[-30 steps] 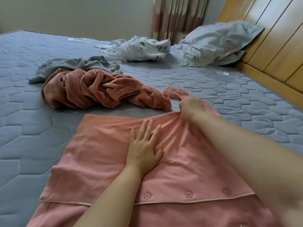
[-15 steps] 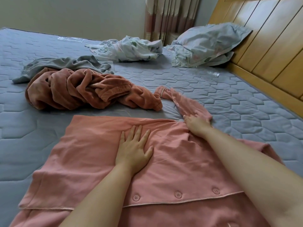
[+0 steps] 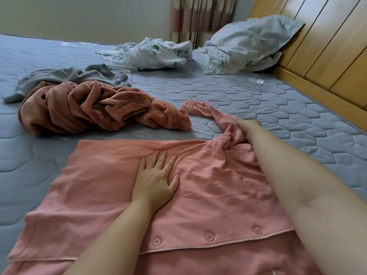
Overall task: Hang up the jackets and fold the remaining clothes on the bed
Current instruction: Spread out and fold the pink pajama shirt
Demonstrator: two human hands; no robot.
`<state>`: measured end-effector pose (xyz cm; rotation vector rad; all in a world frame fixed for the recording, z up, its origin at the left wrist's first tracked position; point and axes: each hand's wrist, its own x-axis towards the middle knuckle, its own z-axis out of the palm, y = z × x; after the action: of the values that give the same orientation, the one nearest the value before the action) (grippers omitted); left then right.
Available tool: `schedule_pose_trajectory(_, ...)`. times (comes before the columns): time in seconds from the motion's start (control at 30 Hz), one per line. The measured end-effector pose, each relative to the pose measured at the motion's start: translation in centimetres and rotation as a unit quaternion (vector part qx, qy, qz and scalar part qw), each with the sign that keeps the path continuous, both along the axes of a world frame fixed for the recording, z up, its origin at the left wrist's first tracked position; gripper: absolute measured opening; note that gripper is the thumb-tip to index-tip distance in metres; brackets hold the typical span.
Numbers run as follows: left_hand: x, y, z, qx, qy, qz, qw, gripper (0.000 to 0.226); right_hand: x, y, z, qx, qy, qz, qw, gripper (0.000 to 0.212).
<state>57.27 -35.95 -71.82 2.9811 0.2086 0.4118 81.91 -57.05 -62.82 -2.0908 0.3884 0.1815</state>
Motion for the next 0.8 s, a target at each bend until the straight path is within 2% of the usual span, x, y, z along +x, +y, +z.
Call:
schedule_pose_trajectory(0.07, -0.1, 0.0, 0.1, -0.001, 0.004, 0.003, 1.000, 0.071, -0.3, 0.3, 1.0, 0.086, 0.018, 0.030, 0.996, 0.020)
schedule_pose_trajectory(0.1, -0.1, -0.1, 0.2, 0.002, 0.006, 0.004, 1.000, 0.071, -0.8, 0.6, 1.9, 0.116, -0.002, 0.033, 0.993, 0.012)
schedule_pose_trajectory(0.17, -0.1, -0.2, 0.5, -0.001, 0.012, 0.002, 1.000, 0.072, -2.4, 1.5, 3.7, 0.069, -0.135, 0.017, 0.988, 0.017)
schedule_pose_trajectory(0.23, -0.2, -0.3, 0.7, 0.000, 0.036, 0.000, 0.999, 0.076, -5.7, 2.6, 5.3, -0.041, -0.317, 0.013, 0.947, 0.024)
schedule_pose_trajectory(0.33, -0.5, -0.1, 1.0, -0.002, 0.046, -0.009, 0.999, 0.078, -12.0, 2.8, 5.2, -0.061, -0.480, 0.165, 0.859, 0.012)
schedule_pose_trajectory(0.4, -1.1, -0.1, 1.4, -0.064, -0.014, -0.002, 0.998, 0.073, -15.7, 1.1, 3.3, -0.116, -0.556, 0.307, 0.763, 0.008)
schedule_pose_trajectory(0.47, -1.9, 0.1, 1.7, -0.157, -0.116, 0.044, 0.980, 0.064, -18.4, -1.6, -0.1, -0.229, -0.575, 0.454, 0.641, 0.014)
schedule_pose_trajectory(0.5, -2.3, 0.3, 1.8, -0.202, -0.144, 0.072, 0.966, 0.061, -19.3, -3.1, -2.1, -0.284, -0.537, 0.509, 0.610, 0.021)
schedule_pose_trajectory(0.53, -2.7, 0.4, 2.1, -0.233, -0.147, 0.091, 0.957, 0.058, -20.4, -4.1, -3.4, -0.314, -0.472, 0.549, 0.614, 0.029)
schedule_pose_trajectory(0.57, -3.1, 0.4, 2.3, -0.248, -0.128, 0.095, 0.956, 0.058, -21.3, -4.8, -4.2, -0.311, -0.390, 0.565, 0.658, 0.039)
schedule_pose_trajectory(0.63, -4.1, 0.2, 2.6, -0.202, -0.033, 0.063, 0.977, 0.064, -22.6, -5.1, -4.1, -0.250, -0.284, 0.512, 0.771, 0.054)
schedule_pose_trajectory(0.67, -4.7, 0.1, 2.5, -0.161, 0.021, 0.046, 0.986, 0.065, -22.9, -4.8, -3.6, -0.226, -0.250, 0.463, 0.820, 0.051)
schedule_pose_trajectory(0.7, -5.3, 0.1, 2.2, -0.123, 0.062, 0.036, 0.990, 0.062, -23.1, -4.1, -3.0, -0.220, -0.211, 0.418, 0.856, 0.040)
schedule_pose_trajectory(0.77, -6.9, 0.1, 1.8, -0.066, 0.112, 0.033, 0.991, 0.059, -23.3, -2.4, -2.0, -0.201, -0.171, 0.331, 0.906, 0.020)
schedule_pose_trajectory(0.8, -7.9, 0.1, 1.8, -0.040, 0.126, 0.038, 0.990, 0.059, -23.3, -1.5, -1.5, -0.185, -0.157, 0.295, 0.924, 0.024)
